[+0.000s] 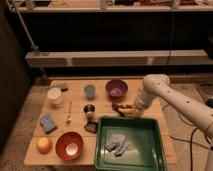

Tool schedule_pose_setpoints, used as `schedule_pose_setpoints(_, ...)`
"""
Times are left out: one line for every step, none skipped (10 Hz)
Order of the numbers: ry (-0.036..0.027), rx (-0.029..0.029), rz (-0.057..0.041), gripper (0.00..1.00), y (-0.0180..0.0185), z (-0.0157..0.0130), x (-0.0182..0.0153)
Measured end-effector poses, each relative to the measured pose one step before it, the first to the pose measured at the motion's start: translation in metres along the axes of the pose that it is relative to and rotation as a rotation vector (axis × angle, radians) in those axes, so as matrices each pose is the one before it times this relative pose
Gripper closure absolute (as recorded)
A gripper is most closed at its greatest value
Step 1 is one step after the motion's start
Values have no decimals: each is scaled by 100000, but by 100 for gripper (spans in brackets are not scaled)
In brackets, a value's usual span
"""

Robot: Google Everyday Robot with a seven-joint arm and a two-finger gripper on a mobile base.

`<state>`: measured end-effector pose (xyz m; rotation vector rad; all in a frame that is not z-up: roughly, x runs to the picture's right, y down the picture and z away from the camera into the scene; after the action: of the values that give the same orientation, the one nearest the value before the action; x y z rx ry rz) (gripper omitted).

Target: Place banana in table surface

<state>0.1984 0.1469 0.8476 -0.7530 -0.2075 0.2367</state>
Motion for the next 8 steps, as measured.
schedule_pose_setpoints(125,2499,5626,20,-216,-452,1604)
schedule_pose_setpoints(-307,782,1409,20,-10,-234,274)
schedule_pose_setpoints(-3524,3693,2125,20,-305,-808,286)
schedule_pose_setpoints(183,-455,28,20,140,-68,58)
schedule_pose_setpoints(-120,-86,-422,20,-41,147,-289)
schedule_pose_setpoints(-14,99,125,20,-5,-69,68)
schedule_pose_setpoints(-30,116,225,20,5,-63,129)
schedule_pose_setpoints(28,-102,-35,20,27,58,-2)
